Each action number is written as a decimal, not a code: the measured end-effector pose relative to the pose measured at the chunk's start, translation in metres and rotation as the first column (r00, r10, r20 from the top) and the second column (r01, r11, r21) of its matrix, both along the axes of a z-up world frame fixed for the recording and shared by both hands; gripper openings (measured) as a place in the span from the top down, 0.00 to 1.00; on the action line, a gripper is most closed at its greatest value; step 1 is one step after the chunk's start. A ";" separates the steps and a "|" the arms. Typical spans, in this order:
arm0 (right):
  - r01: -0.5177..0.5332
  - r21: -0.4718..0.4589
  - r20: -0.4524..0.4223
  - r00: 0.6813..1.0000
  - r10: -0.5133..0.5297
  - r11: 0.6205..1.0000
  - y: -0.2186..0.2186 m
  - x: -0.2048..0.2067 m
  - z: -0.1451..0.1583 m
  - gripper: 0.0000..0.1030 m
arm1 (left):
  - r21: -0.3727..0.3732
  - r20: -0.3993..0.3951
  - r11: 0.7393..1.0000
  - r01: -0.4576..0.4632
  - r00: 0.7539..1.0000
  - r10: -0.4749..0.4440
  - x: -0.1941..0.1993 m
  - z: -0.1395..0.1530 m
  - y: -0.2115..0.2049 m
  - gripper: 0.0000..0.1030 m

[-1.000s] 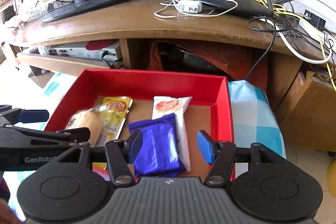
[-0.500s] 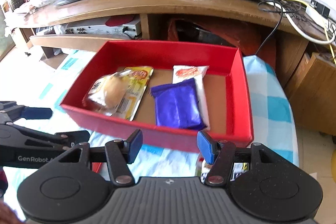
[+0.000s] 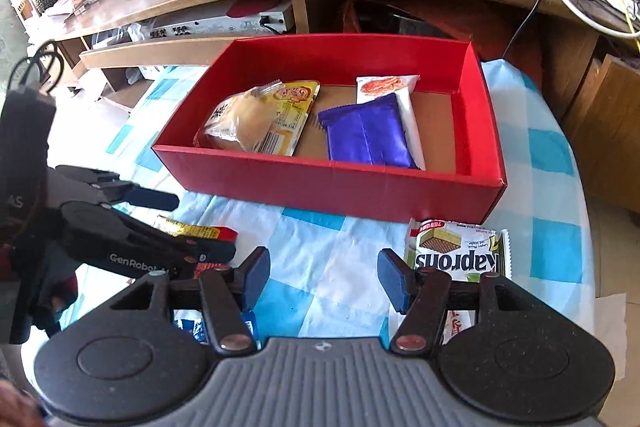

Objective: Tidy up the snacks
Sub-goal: 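Move the left tool toward the red-yellow chip bag on the tablecloth, then grasp the red-yellow Trolli bag with the left tool while the right tool approaches the blue pack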

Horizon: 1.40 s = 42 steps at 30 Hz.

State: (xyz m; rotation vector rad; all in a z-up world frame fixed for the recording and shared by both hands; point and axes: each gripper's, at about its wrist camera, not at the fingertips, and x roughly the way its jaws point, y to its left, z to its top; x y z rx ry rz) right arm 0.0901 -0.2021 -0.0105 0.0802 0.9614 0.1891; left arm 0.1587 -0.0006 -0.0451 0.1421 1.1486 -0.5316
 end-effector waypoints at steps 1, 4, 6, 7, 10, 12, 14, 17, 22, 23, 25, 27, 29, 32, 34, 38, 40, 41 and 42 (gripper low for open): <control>0.000 0.002 -0.002 1.000 0.000 1.000 0.000 0.001 0.000 0.17 | -0.001 0.005 1.000 0.002 1.000 -0.002 -0.003 0.000 0.002 0.09; -0.003 0.010 0.002 1.000 0.003 1.000 -0.001 0.000 0.002 0.16 | 0.001 -0.009 1.000 -0.003 1.000 0.003 -0.014 0.000 0.007 0.09; -0.007 0.011 0.006 1.000 0.007 1.000 -0.001 -0.002 0.004 0.15 | 0.008 -0.019 1.000 -0.020 1.000 0.020 -0.023 -0.001 0.011 0.09; -0.009 0.010 0.008 1.000 0.009 1.000 0.000 -0.003 0.005 0.15 | 0.018 -0.013 1.000 -0.021 1.000 0.022 -0.029 -0.001 0.011 0.09; -0.016 0.007 0.009 1.000 0.016 1.000 0.002 -0.008 0.006 0.15 | 0.053 0.005 0.999 -0.008 1.000 0.008 -0.046 -0.002 0.009 0.08; -0.021 0.008 0.010 1.000 0.021 1.000 0.004 -0.014 0.008 0.15 | 0.082 0.017 0.997 -0.001 1.000 0.000 -0.052 -0.002 0.005 0.08; -0.026 0.015 0.007 1.000 0.026 1.000 0.005 -0.021 0.009 0.15 | 0.112 0.037 0.994 0.011 0.999 -0.015 -0.057 -0.001 -0.001 0.08; -0.028 0.021 -0.010 1.000 0.028 0.999 0.006 -0.031 0.006 0.14 | 0.173 0.091 0.984 0.038 0.994 -0.054 -0.057 -0.002 -0.012 0.09; -0.013 0.022 -0.044 0.999 0.014 1.000 0.002 -0.042 -0.002 0.14 | 0.190 0.066 0.982 0.012 0.998 -0.025 -0.048 -0.010 -0.015 0.10; -0.013 0.023 -0.049 0.999 0.014 1.000 0.001 -0.042 -0.003 0.14 | 0.186 0.065 0.982 0.009 0.998 -0.021 -0.049 -0.008 -0.015 0.16; -0.018 0.021 -0.051 0.999 0.019 1.000 0.002 -0.043 -0.004 0.14 | 0.180 0.073 0.984 -0.009 0.997 -0.004 -0.051 -0.004 -0.012 0.31; -0.028 0.025 -0.054 0.998 0.029 0.999 0.004 -0.045 -0.004 0.14 | 0.173 0.075 0.984 -0.040 0.997 0.028 -0.052 -0.001 -0.008 0.37; -0.040 0.033 -0.060 0.997 0.042 0.999 0.008 -0.048 -0.004 0.14 | 0.166 0.071 0.983 -0.077 0.995 0.066 -0.055 0.001 -0.001 0.40; -0.066 0.035 -0.072 0.995 0.068 0.997 0.015 -0.052 -0.006 0.14 | 0.159 0.070 0.980 -0.121 0.991 0.111 -0.061 0.007 0.009 0.41; -0.076 0.061 -0.104 0.991 0.083 0.995 0.019 -0.053 -0.012 0.14 | 0.148 0.077 0.979 -0.143 0.988 0.133 -0.065 0.013 0.015 0.41; -0.095 0.167 -0.187 0.974 0.127 0.981 0.028 -0.057 -0.023 0.14 | 0.126 0.078 0.976 -0.179 0.982 0.170 -0.071 0.021 0.026 0.41; -0.105 0.225 -0.232 0.960 0.158 0.969 0.035 -0.056 -0.031 0.14 | 0.124 0.073 0.974 -0.190 0.981 0.182 -0.072 0.021 0.031 0.41; -0.107 0.251 -0.253 0.952 0.172 0.962 0.039 -0.055 -0.034 0.14 | 0.123 0.068 0.973 -0.196 0.980 0.188 -0.072 0.021 0.033 0.41; -0.105 0.274 -0.270 0.946 0.181 0.956 0.042 -0.054 -0.038 0.14 | 0.122 0.064 0.972 -0.202 0.979 0.195 -0.071 0.021 0.035 0.41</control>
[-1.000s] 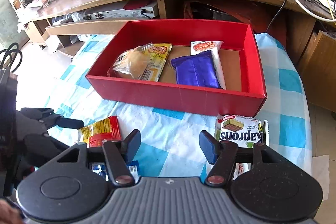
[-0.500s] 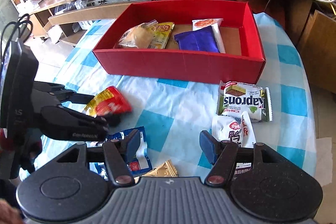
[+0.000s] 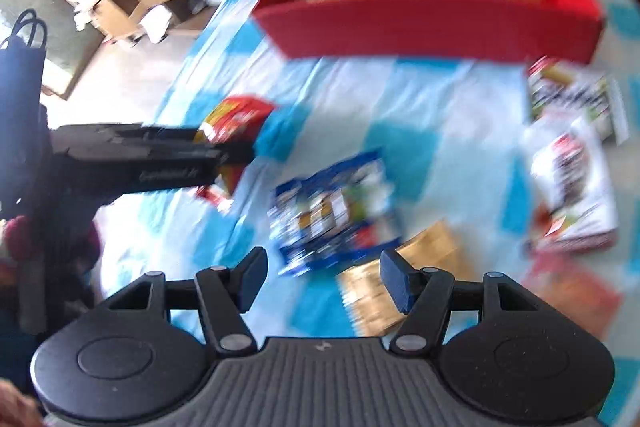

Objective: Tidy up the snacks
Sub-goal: 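Grasp the red-yellow Trolli bag with the left tool while the right tool approaches the blue pack, then grasp the blue coconut sausage pack with the right tool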

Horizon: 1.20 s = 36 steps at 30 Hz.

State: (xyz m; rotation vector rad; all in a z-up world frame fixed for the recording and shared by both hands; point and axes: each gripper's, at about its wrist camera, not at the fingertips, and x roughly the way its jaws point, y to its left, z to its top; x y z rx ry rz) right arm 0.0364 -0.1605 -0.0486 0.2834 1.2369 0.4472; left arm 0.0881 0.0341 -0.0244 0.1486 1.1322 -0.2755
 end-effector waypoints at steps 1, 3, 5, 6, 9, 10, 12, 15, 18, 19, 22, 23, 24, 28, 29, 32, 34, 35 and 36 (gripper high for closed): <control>-0.006 0.024 -0.028 1.000 0.006 1.000 0.003 0.002 -0.004 0.14 | -0.004 -0.005 1.000 -0.009 1.000 0.009 0.001 0.000 0.002 0.41; -0.007 0.068 -0.080 0.997 0.013 0.998 0.008 0.008 -0.014 0.14 | -0.013 -0.019 1.000 -0.027 0.999 0.027 0.003 -0.001 0.010 0.41; 0.012 0.085 -0.128 0.992 -0.002 0.996 0.010 0.014 -0.025 0.14 | -0.020 -0.031 0.999 -0.043 0.999 0.042 0.005 -0.003 0.015 0.41; 0.024 0.083 -0.130 0.991 -0.013 0.996 0.011 0.017 -0.028 0.14 | -0.023 -0.035 0.999 -0.049 0.998 0.048 0.006 -0.003 0.017 0.41; 0.064 0.058 -0.108 0.992 -0.057 0.996 0.006 0.031 -0.024 0.15 | -0.034 -0.049 0.998 -0.059 0.997 0.057 0.007 -0.006 0.023 0.41; 0.076 0.044 -0.092 0.993 -0.071 0.996 0.003 0.037 -0.023 0.15 | -0.035 -0.053 0.997 -0.062 0.997 0.060 0.007 -0.007 0.024 0.41; 0.114 0.023 -0.065 0.991 -0.113 0.993 -0.002 0.048 -0.020 0.15 | -0.037 -0.060 0.997 -0.065 0.996 0.062 0.007 -0.009 0.025 0.41; 0.137 -0.094 0.028 0.990 -0.135 0.986 -0.001 0.059 -0.014 0.15 | -0.040 -0.059 0.997 -0.062 0.996 0.059 0.007 -0.008 0.024 0.41; 0.117 -0.092 0.028 0.993 -0.115 0.989 0.004 0.061 -0.013 0.14 | -0.034 -0.058 0.998 -0.053 0.997 0.051 0.007 -0.008 0.022 0.40; 0.101 -0.105 0.039 0.994 -0.098 0.989 0.009 0.059 -0.011 0.14 | -0.026 -0.054 0.998 -0.050 0.997 0.048 0.006 -0.008 0.020 0.40; 0.060 -0.152 0.086 0.995 -0.047 0.987 0.027 0.053 -0.010 0.14 | -0.009 -0.042 0.999 -0.043 0.998 0.042 0.004 -0.007 0.019 0.40; 0.040 -0.166 0.090 0.996 -0.026 0.985 0.033 0.050 -0.011 0.13 | 0.000 -0.037 0.999 -0.042 0.998 0.042 0.004 -0.007 0.018 0.40; 0.029 -0.190 0.110 0.994 -0.008 0.981 0.040 0.048 -0.011 0.12 | 0.012 -0.032 0.999 -0.040 0.999 0.041 0.004 -0.007 0.018 0.39; 0.011 -0.292 0.206 0.977 0.052 0.956 0.055 0.042 -0.015 0.10 | 0.061 -0.021 0.998 -0.032 0.999 0.033 0.003 -0.013 0.016 0.35; 0.012 -0.307 0.219 0.974 0.059 0.952 0.056 0.041 -0.017 0.09 | 0.080 -0.013 0.996 -0.031 0.999 0.032 0.003 -0.014 0.016 0.34; 0.015 -0.317 0.231 0.971 0.062 0.948 0.051 0.041 -0.021 0.00 | 0.094 -0.003 0.995 -0.037 0.999 0.038 0.003 -0.014 0.018 0.27; 0.009 -0.299 0.229 0.971 0.063 0.954 0.045 0.042 -0.024 0.00 | 0.100 0.002 0.994 -0.051 0.999 0.051 0.004 -0.016 0.021 0.19; -0.018 -0.302 0.230 0.969 0.091 0.953 0.046 0.041 -0.025 0.00 | 0.107 0.006 0.993 -0.058 0.998 0.058 0.004 -0.018 0.022 0.13; -0.037 -0.331 0.233 0.965 0.120 0.943 0.050 0.038 -0.025 0.00 | 0.111 0.009 0.992 -0.061 0.998 0.061 0.005 -0.019 0.022 0.11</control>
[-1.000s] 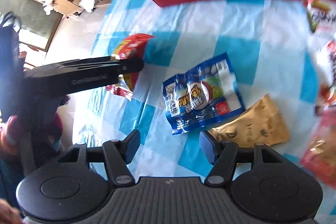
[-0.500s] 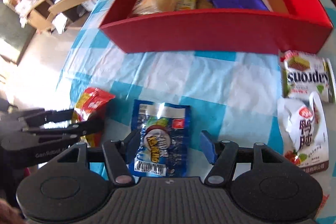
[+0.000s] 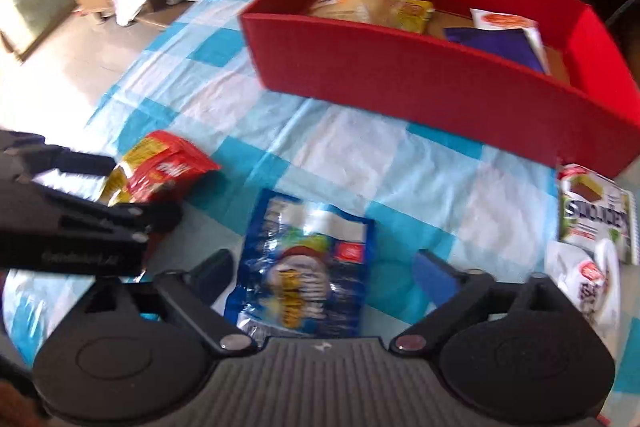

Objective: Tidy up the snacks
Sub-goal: 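Grasp the blue coconut sausage pack with the right tool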

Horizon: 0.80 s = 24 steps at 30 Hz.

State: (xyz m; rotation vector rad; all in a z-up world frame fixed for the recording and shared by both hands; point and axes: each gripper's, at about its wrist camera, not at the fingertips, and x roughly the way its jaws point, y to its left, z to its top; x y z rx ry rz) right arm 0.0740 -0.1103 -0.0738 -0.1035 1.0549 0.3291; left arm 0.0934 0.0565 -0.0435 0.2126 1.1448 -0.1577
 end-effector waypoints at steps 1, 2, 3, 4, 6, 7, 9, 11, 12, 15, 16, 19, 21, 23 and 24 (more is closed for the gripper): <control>-0.020 -0.047 0.010 1.000 0.020 0.999 0.006 -0.003 -0.001 0.00 | -0.001 0.002 1.000 -0.001 1.000 0.001 0.001 -0.001 0.000 0.10; -0.035 -0.070 0.028 0.999 0.037 0.997 0.011 -0.007 -0.001 0.00 | -0.005 0.002 1.000 -0.002 1.000 0.002 0.001 -0.001 0.000 0.11; -0.042 -0.053 0.026 0.999 0.044 0.998 0.011 -0.008 0.001 0.00 | -0.010 0.002 1.000 -0.002 1.000 0.002 0.000 -0.001 0.000 0.12; -0.050 -0.049 0.024 0.998 0.051 0.998 0.010 -0.009 0.004 0.01 | -0.023 0.000 1.000 0.003 1.000 -0.003 0.000 0.001 0.000 0.19; -0.039 -0.056 0.028 0.999 0.040 0.998 0.006 -0.008 0.008 0.05 | -0.043 -0.002 0.999 0.016 1.000 -0.016 -0.002 0.004 -0.003 0.30; -0.030 -0.056 0.024 0.999 0.031 0.998 0.002 -0.008 0.007 0.05 | -0.044 -0.001 0.999 0.021 1.000 -0.021 -0.003 0.005 -0.005 0.35; -0.021 -0.058 0.022 1.000 0.022 0.998 -0.004 -0.009 0.007 0.05 | -0.042 0.004 0.999 0.021 1.000 -0.021 -0.004 0.007 -0.008 0.39; -0.013 -0.050 0.031 0.999 0.015 0.999 -0.009 -0.011 0.011 0.05 | -0.059 0.001 0.998 0.024 1.000 -0.024 -0.005 0.008 -0.010 0.41; -0.004 -0.045 0.038 0.999 0.006 0.999 -0.013 -0.012 0.014 0.06 | -0.063 0.001 0.998 0.028 1.000 -0.028 -0.005 0.008 -0.012 0.41; 0.027 -0.033 0.063 0.998 -0.025 0.999 -0.024 -0.013 0.024 0.06 | -0.066 0.014 0.997 0.041 0.999 -0.040 -0.008 0.011 -0.018 0.42; 0.034 -0.027 0.068 0.997 -0.032 0.999 -0.028 -0.014 0.027 0.06 | -0.071 0.020 0.996 0.051 0.999 -0.050 -0.009 0.012 -0.021 0.42; 0.058 -0.022 0.074 0.996 -0.056 0.998 -0.037 -0.014 0.030 0.06 | -0.077 0.040 0.993 0.088 0.996 -0.085 -0.014 0.014 -0.030 0.41; 0.068 -0.021 0.064 0.996 -0.067 0.997 -0.041 -0.014 0.027 0.06 | -0.067 0.034 0.992 0.106 0.994 -0.104 -0.015 0.009 -0.037 0.40; 0.075 -0.026 0.052 0.996 -0.074 0.997 -0.043 -0.013 0.023 0.06 | -0.038 0.029 0.993 0.115 0.993 -0.114 -0.016 0.002 -0.042 0.30; 0.077 -0.027 0.048 0.996 -0.076 0.997 -0.044 -0.013 0.021 0.06 | -0.018 0.037 0.993 0.117 0.992 -0.117 -0.016 0.000 -0.044 0.25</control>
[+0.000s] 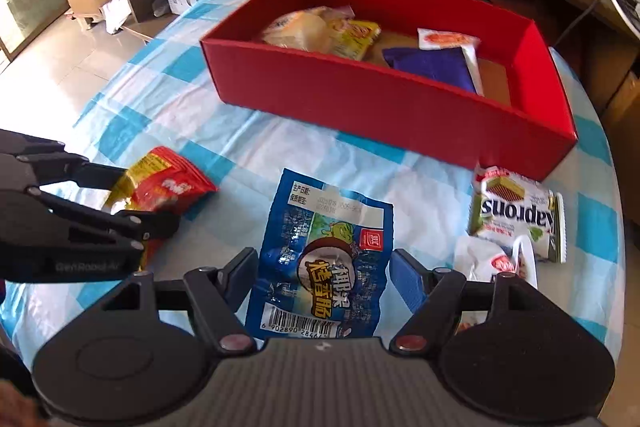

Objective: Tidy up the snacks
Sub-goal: 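Carry the Trolli bag and blue pack over the red box with both tools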

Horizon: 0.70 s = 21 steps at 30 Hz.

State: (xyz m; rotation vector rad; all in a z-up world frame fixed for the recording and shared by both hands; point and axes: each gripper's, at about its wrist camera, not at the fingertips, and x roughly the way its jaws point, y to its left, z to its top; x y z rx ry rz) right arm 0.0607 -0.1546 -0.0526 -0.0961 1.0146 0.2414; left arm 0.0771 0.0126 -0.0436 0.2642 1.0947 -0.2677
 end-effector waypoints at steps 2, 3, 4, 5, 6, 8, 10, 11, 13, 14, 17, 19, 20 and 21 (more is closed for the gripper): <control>0.002 0.001 -0.009 1.000 -0.002 1.000 -0.001 0.001 -0.003 0.05 | 0.044 0.024 0.999 0.006 1.000 -0.007 0.001 -0.002 -0.002 0.12; 0.005 0.001 -0.011 1.000 -0.005 1.000 -0.002 0.001 -0.004 0.05 | 0.047 0.025 0.999 0.006 1.000 -0.008 0.001 -0.003 -0.002 0.11; 0.007 0.001 -0.015 1.000 -0.007 1.000 -0.003 0.002 -0.005 0.05 | 0.037 0.019 0.999 -0.003 1.000 0.002 0.002 -0.003 0.000 0.11; 0.009 0.001 -0.020 1.000 -0.009 1.000 -0.003 0.003 -0.006 0.05 | 0.024 0.010 1.000 -0.015 1.000 0.015 0.003 -0.003 0.002 0.12; 0.011 0.002 -0.023 1.000 -0.011 1.000 -0.003 0.004 -0.007 0.05 | 0.009 -0.002 1.000 -0.025 1.000 0.025 0.005 -0.004 0.004 0.12; 0.011 0.002 -0.029 1.000 -0.011 1.000 -0.003 0.005 -0.009 0.05 | -0.035 -0.026 0.998 -0.045 0.999 0.044 0.006 -0.002 0.007 0.20; 0.011 0.000 -0.028 1.000 -0.011 1.000 -0.003 0.005 -0.009 0.05 | -0.026 -0.014 0.999 -0.037 0.999 0.036 0.004 0.000 0.005 0.26; 0.011 -0.002 -0.026 1.000 -0.011 1.000 -0.003 0.005 -0.009 0.05 | -0.025 -0.007 0.999 -0.025 1.000 0.025 0.001 0.001 0.001 0.36; 0.016 -0.004 -0.017 1.000 -0.016 1.000 -0.003 0.004 -0.008 0.05 | -0.020 -0.003 1.000 -0.004 1.000 0.004 -0.003 0.004 -0.007 0.40; 0.017 -0.005 -0.013 1.000 -0.017 1.000 -0.004 0.004 -0.007 0.05 | -0.017 -0.001 1.000 0.005 1.000 -0.005 -0.005 0.005 -0.010 0.41; 0.017 -0.004 0.001 1.000 -0.017 1.000 -0.005 0.001 -0.003 0.05 | -0.008 0.005 1.000 0.028 1.000 -0.028 -0.008 0.005 -0.019 0.42; 0.017 -0.003 0.014 1.000 -0.017 1.000 -0.006 -0.001 0.000 0.05 | -0.007 0.015 0.999 0.033 0.999 -0.033 -0.009 0.007 -0.021 0.42; 0.017 -0.002 0.020 1.000 -0.017 1.000 -0.006 -0.001 0.002 0.05 | -0.007 0.023 0.999 0.034 0.999 -0.034 -0.009 0.009 -0.022 0.42; 0.019 0.000 0.026 0.999 -0.019 1.000 -0.007 -0.001 0.004 0.05 | -0.008 0.032 0.999 0.034 0.999 -0.034 -0.008 0.011 -0.023 0.42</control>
